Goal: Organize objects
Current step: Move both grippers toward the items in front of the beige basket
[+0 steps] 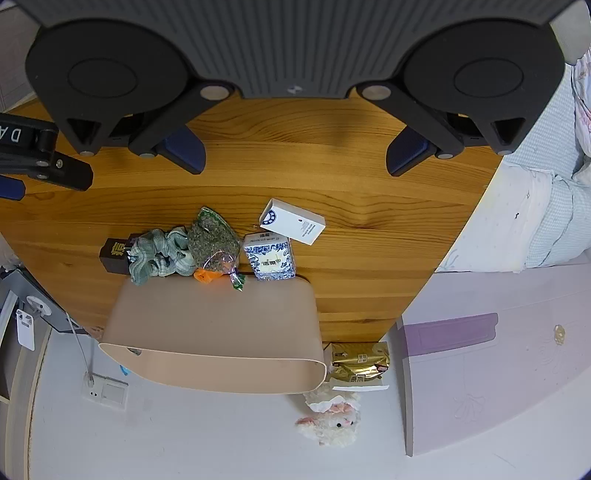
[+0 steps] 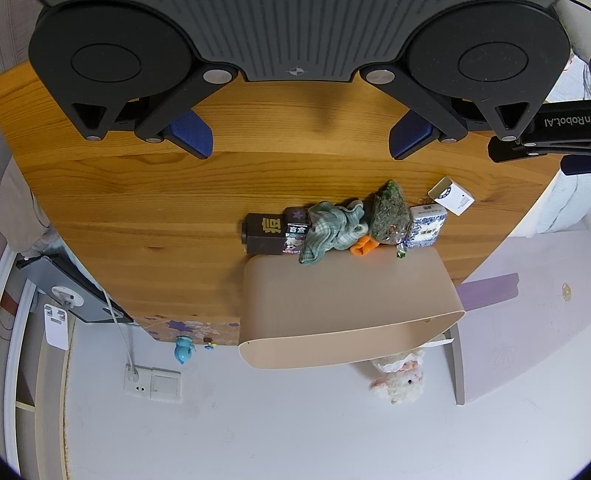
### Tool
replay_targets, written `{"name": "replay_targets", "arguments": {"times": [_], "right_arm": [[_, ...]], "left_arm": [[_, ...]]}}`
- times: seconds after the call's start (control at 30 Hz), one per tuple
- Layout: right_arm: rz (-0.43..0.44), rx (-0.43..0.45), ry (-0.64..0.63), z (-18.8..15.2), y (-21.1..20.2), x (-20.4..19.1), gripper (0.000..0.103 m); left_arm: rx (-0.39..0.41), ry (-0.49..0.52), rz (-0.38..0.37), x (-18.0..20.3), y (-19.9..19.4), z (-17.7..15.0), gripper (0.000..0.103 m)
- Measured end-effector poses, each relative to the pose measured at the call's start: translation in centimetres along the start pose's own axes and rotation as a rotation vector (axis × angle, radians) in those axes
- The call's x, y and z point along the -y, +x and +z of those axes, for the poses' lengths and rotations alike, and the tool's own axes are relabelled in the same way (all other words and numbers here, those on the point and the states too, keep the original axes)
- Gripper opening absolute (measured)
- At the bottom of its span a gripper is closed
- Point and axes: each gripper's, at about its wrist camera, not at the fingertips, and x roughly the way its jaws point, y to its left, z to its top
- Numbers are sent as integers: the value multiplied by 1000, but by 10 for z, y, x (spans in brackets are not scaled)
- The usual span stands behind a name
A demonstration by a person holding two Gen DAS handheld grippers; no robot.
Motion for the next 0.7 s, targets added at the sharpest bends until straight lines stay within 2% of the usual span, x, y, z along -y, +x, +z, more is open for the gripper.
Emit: {"name": "replay_targets", "arguments": {"times": [0.7], "right_arm": [[-5, -4, -5, 1, 0, -2, 103]], "left_arm": [[-5, 3, -8, 0, 3, 0, 103]]}}
